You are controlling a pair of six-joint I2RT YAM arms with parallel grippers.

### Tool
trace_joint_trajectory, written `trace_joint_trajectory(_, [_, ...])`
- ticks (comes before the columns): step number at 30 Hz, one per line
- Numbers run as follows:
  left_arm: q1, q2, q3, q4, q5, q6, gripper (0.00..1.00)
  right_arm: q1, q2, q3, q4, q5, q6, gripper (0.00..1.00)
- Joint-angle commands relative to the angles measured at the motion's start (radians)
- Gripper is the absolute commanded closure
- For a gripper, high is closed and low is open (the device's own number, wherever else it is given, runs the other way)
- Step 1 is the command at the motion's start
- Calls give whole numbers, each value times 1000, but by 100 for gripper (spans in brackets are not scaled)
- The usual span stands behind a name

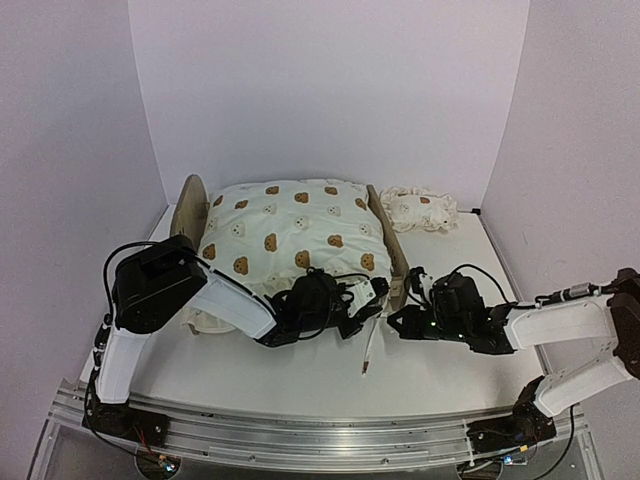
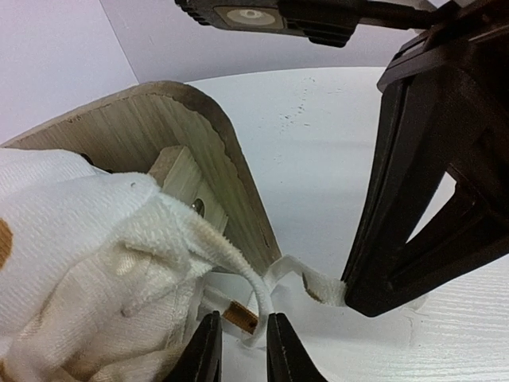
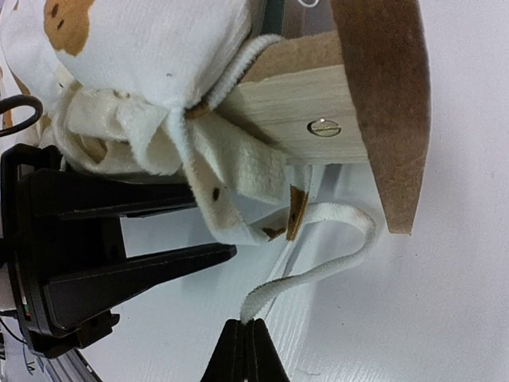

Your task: Set up the pet bed

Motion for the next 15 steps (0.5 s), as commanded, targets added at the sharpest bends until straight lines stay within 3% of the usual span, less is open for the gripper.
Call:
trace_joint_trajectory(1, [5,28,54,2,16,-5,82,-10,18,29,7,-19,-11,100])
trace_joint_trajectory(5, [6,42,61,3,27,-6,84,-15,16,32,7,-28,-12,100])
trace_joint_trajectory(8, [6,42,63,20,14,-14,99,-19,8,27,5,-32,-11,100])
trace_joint_trajectory(15, [12,-90,0,-52,76,-54,100,-40,53,69,8,-52,-32,100])
